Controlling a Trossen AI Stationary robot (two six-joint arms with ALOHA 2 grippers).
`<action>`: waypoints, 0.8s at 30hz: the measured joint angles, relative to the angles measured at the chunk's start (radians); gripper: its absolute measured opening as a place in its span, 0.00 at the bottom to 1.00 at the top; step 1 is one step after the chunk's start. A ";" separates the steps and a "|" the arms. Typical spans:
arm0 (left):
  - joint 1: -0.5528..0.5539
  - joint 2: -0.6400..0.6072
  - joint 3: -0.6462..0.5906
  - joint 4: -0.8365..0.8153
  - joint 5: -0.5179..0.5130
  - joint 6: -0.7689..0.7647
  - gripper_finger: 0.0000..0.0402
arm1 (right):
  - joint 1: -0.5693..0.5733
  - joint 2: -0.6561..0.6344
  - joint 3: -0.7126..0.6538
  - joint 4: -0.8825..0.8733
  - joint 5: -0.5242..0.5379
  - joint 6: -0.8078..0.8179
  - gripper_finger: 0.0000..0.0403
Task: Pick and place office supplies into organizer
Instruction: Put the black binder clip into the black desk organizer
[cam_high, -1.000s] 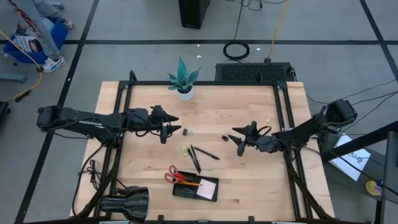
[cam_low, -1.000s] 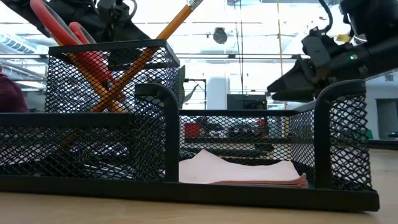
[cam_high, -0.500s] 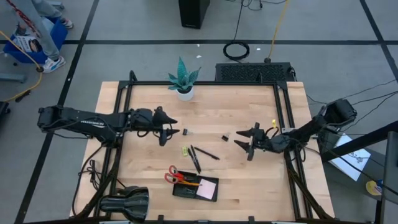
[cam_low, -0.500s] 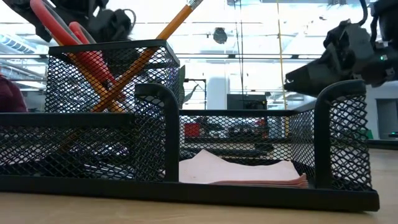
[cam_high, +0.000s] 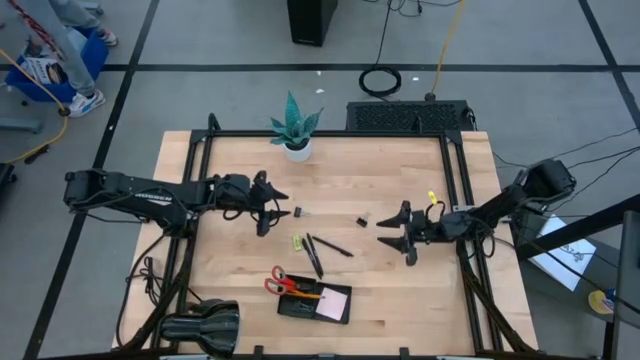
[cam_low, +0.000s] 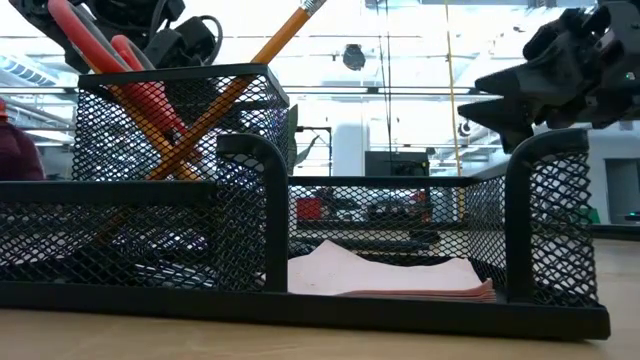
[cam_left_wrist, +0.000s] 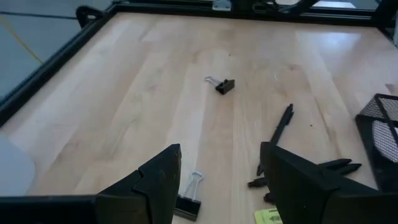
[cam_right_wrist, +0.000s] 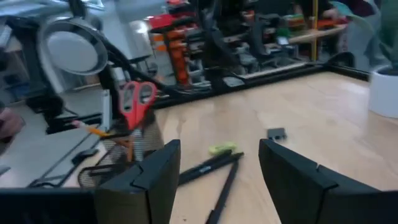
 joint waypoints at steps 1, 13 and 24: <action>0.000 0.000 0.000 0.000 -0.010 0.000 0.56 | 0.000 -0.014 0.000 -0.011 -0.005 -0.004 0.53; 0.002 0.000 0.000 0.007 0.006 0.065 0.56 | -0.006 -0.211 0.000 -0.178 0.116 -0.051 0.53; -0.006 -0.007 -0.001 -0.073 -0.019 0.179 0.56 | -0.006 -0.216 -0.001 -0.178 0.109 -0.050 0.53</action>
